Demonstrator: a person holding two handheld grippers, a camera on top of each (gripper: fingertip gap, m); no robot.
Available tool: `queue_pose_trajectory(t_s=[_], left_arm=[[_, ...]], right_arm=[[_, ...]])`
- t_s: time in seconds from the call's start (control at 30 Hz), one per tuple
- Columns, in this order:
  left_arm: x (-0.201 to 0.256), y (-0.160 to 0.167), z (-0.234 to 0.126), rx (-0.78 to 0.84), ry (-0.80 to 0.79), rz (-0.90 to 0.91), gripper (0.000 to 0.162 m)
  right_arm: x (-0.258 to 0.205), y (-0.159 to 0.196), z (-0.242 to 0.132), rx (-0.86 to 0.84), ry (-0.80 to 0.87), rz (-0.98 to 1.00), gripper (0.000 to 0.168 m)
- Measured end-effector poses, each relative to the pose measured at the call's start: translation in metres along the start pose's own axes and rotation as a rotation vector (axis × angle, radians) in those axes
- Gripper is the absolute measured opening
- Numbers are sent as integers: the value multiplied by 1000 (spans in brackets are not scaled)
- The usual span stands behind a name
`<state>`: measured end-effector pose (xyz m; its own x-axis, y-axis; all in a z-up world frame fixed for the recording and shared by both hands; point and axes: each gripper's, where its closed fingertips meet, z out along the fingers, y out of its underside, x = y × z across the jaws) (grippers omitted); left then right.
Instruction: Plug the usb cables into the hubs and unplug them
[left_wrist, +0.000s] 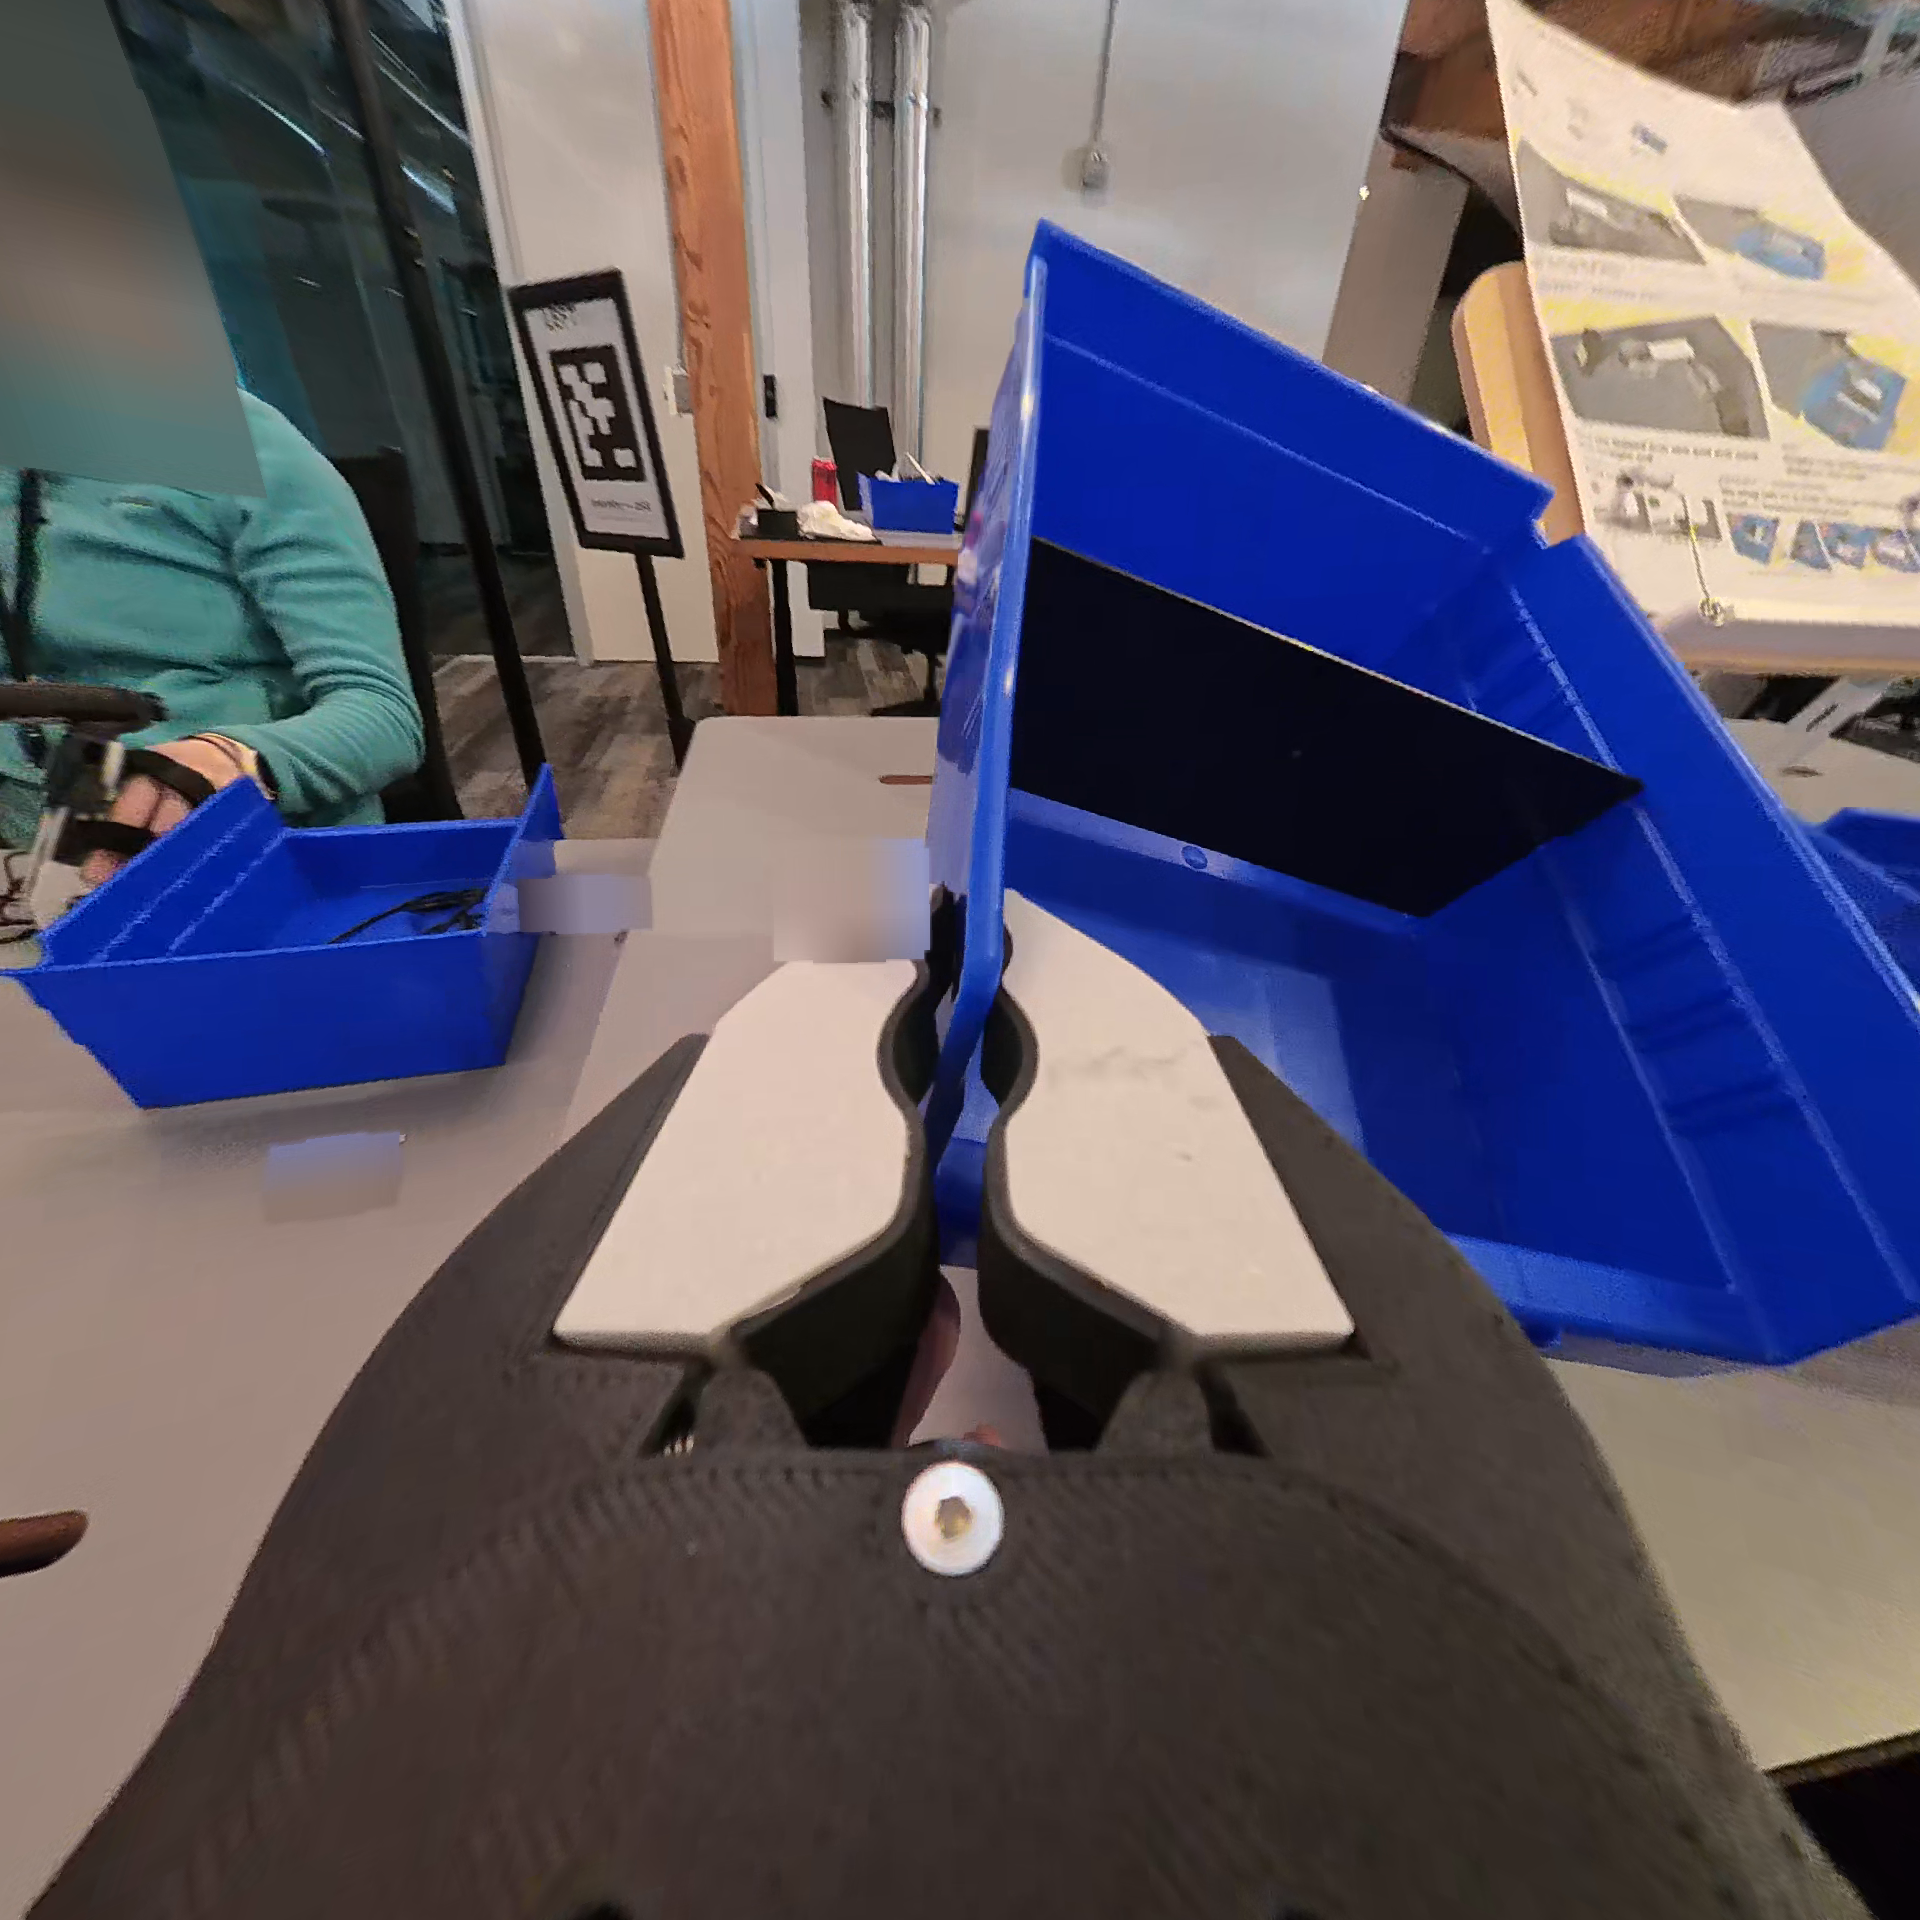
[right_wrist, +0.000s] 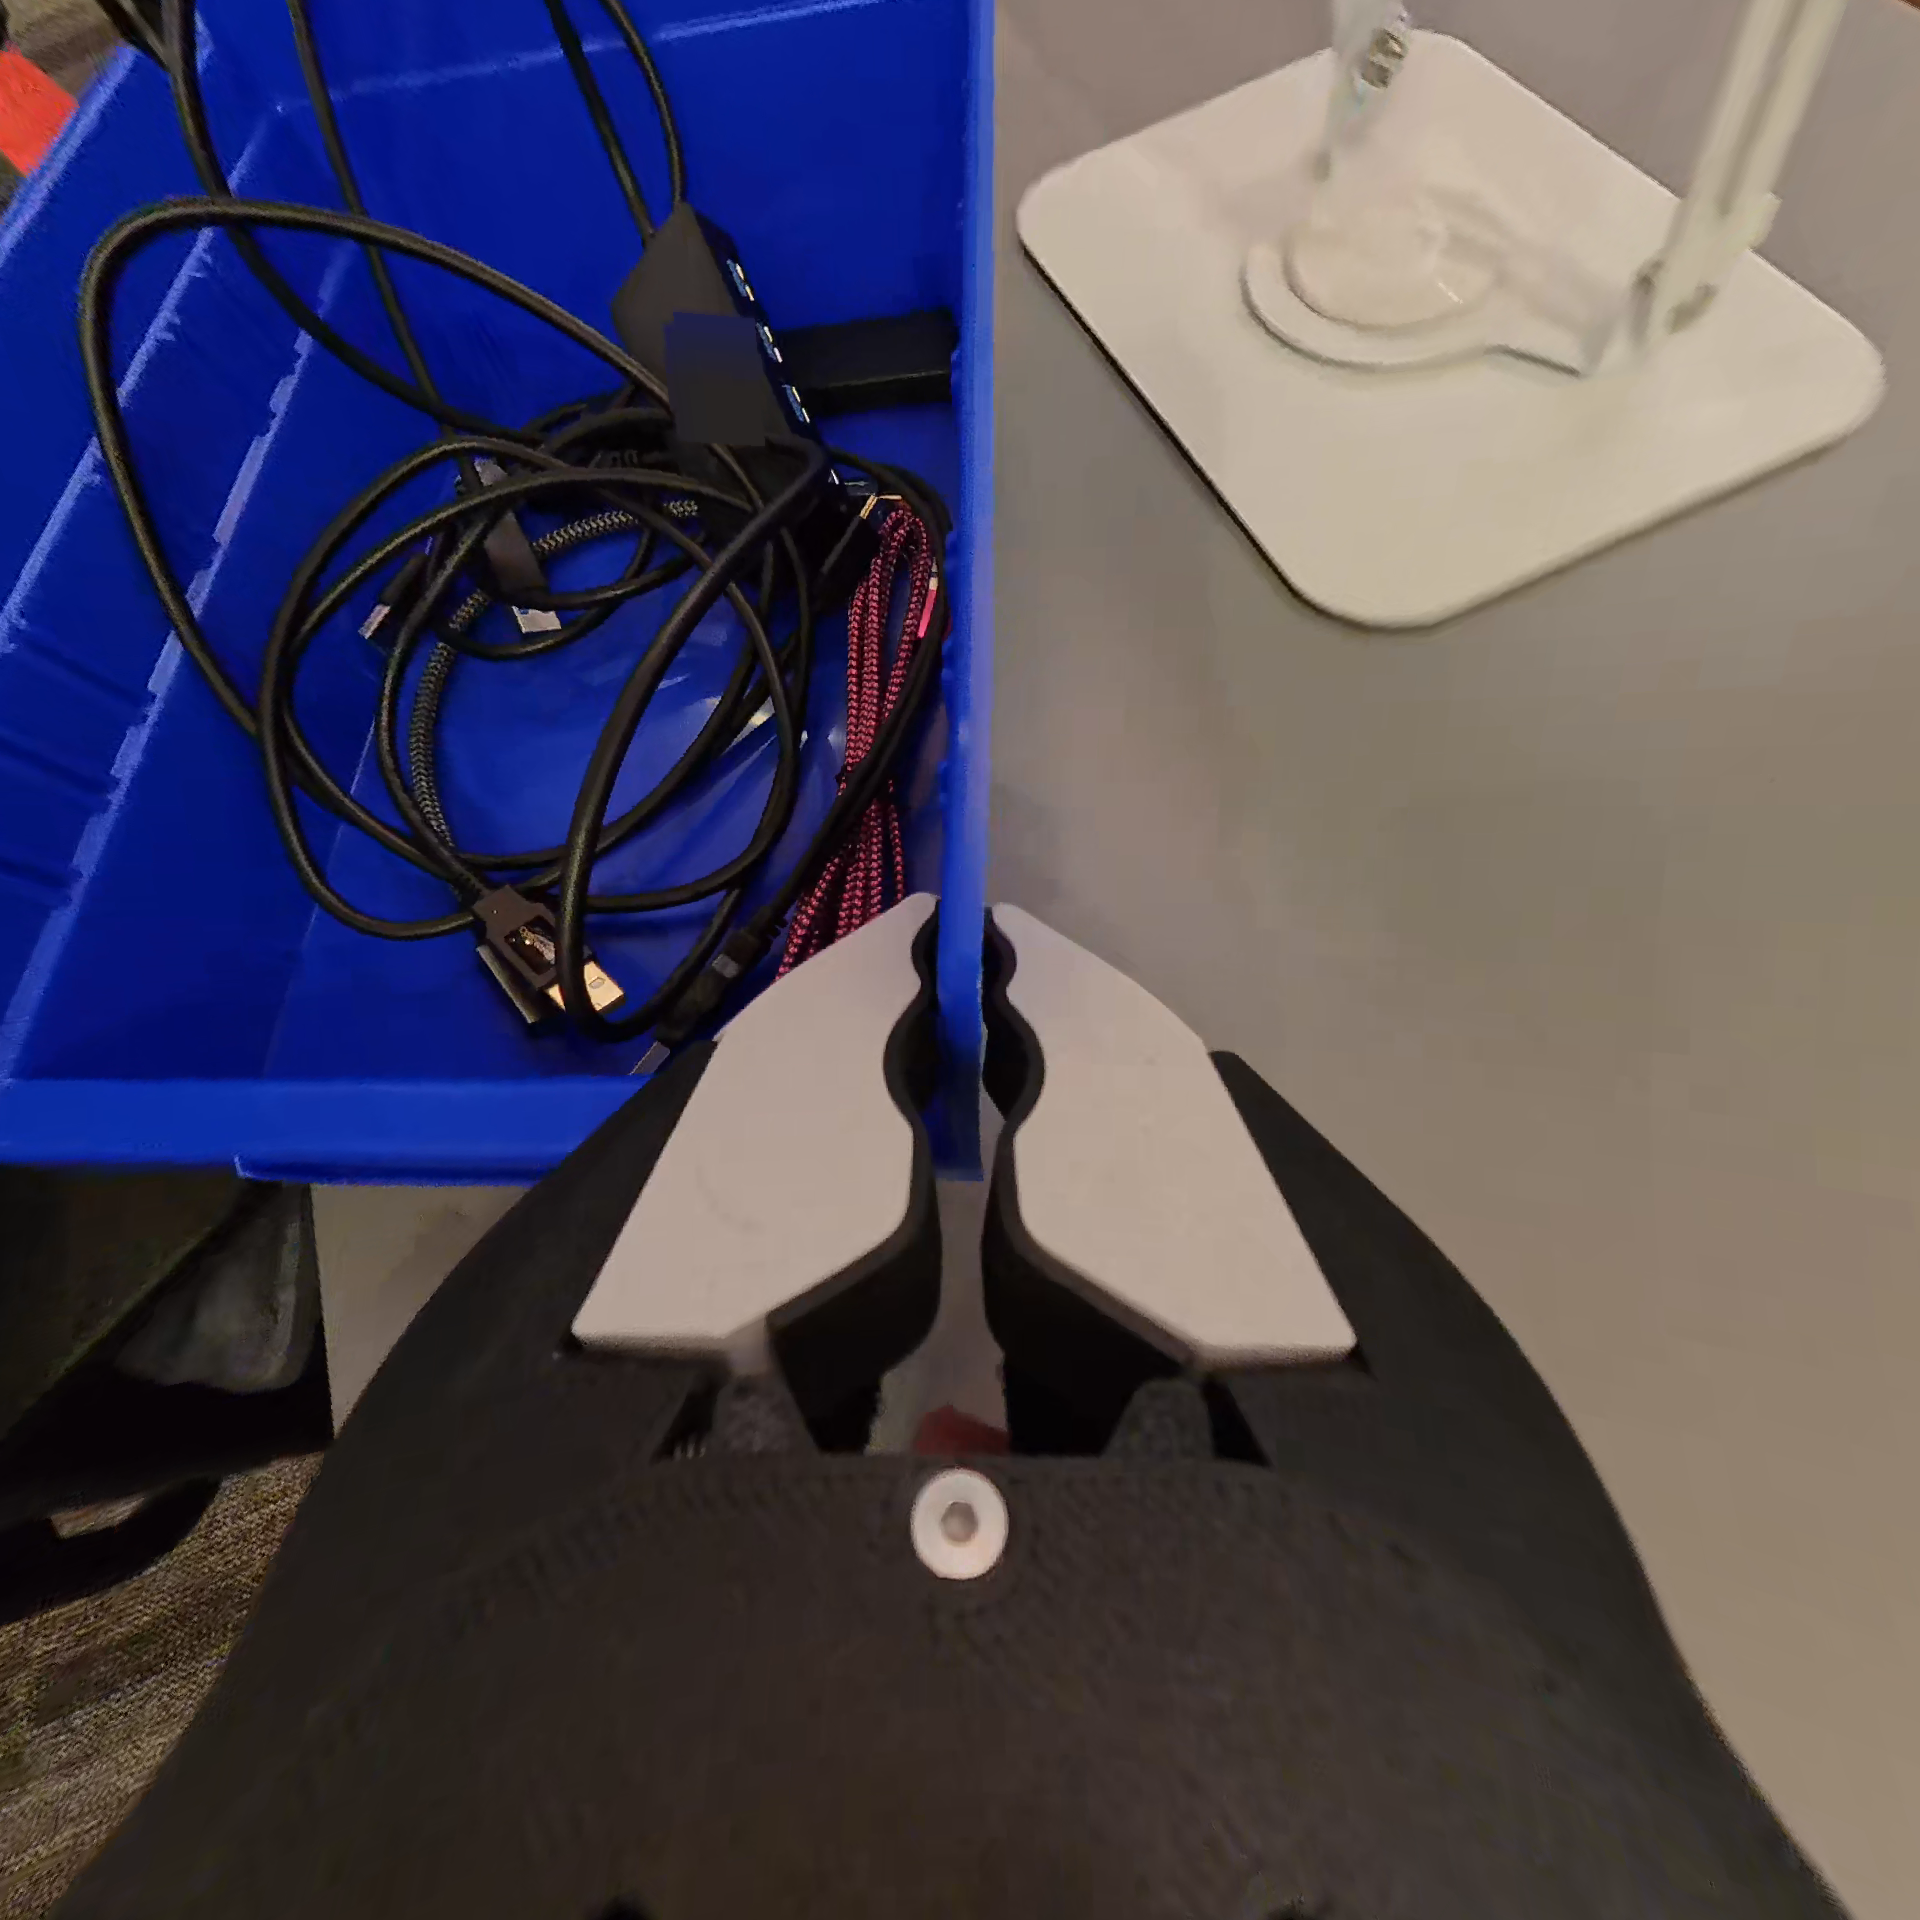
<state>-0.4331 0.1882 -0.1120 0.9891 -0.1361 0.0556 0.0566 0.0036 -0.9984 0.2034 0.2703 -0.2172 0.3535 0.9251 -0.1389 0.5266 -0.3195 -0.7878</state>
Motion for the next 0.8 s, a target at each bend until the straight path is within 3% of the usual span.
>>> queue_pose_trajectory(t_s=[0.4, 0.73, 0.8], left_arm=[[-36, -26, -48, 82, -109, -80, 3], [-42, -32, -61, 120, -125, -103, 3], [-42, -33, -61, 124, -116, -110, 3]], right_arm=[[-34, -100, 140, 55, 55, 121, 5], [-28, -134, 179, 261, 331, 388, 8], [-51, -137, 194, 236, 272, 377, 24]])
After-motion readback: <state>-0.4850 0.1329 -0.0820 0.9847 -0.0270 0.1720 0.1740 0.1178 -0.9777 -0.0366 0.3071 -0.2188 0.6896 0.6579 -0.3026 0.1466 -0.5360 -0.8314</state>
